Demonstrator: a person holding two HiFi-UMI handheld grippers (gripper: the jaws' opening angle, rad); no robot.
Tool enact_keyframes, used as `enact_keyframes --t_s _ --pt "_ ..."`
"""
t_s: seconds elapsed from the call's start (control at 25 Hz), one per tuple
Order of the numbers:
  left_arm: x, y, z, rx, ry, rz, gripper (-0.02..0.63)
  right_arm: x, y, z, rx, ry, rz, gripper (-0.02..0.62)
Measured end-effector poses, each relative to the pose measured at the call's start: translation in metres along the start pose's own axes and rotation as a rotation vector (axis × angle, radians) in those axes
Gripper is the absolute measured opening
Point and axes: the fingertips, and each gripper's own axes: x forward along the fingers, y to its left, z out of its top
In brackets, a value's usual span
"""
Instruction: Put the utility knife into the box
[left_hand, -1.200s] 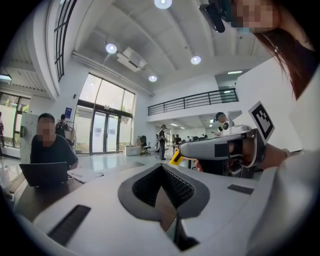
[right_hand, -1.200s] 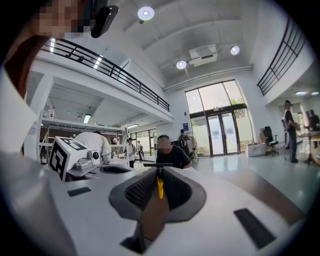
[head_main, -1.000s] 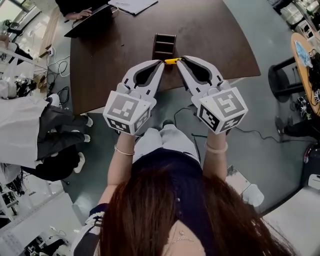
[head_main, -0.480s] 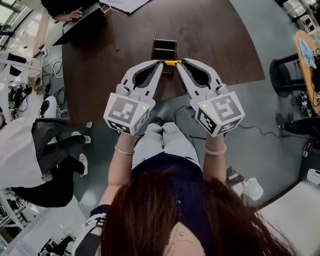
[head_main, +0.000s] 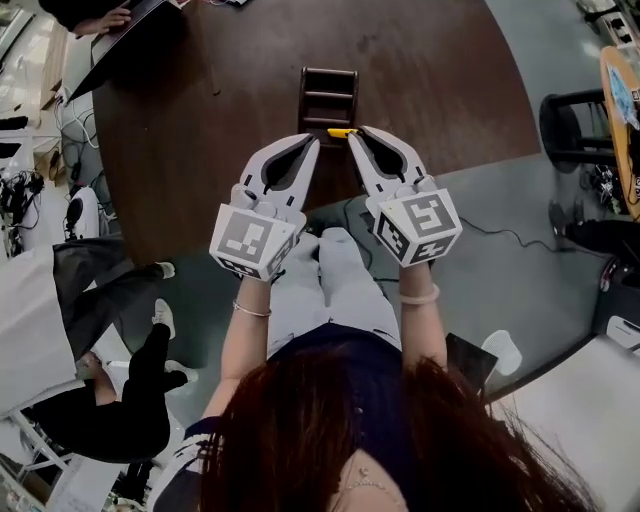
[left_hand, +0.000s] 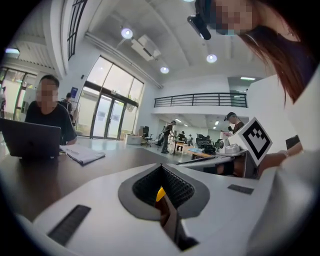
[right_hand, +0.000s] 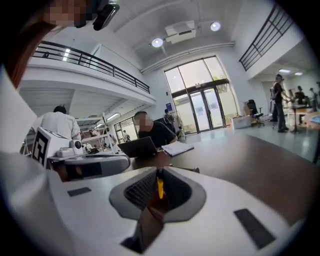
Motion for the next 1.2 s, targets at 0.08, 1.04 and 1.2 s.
enact_keyframes --t_s 0.08,1.04,1.2 --pt "0.004 0.004 -0.01 -0.019 0.004 -0.003 -0.008 0.007 -0.005 -0.011 0.015 0.022 -0.006 0.049" --pt "0.012 0.028 -0.04 -0.088 0.044 0.033 -0.008 0.029 -0.023 -0.033 0.047 0.075 -0.021 0.051" --pt "0.006 0.017 -0.017 -0.058 0.016 0.018 -0.008 0.011 -0.02 0.006 0.017 -0.01 -0.043 0.049"
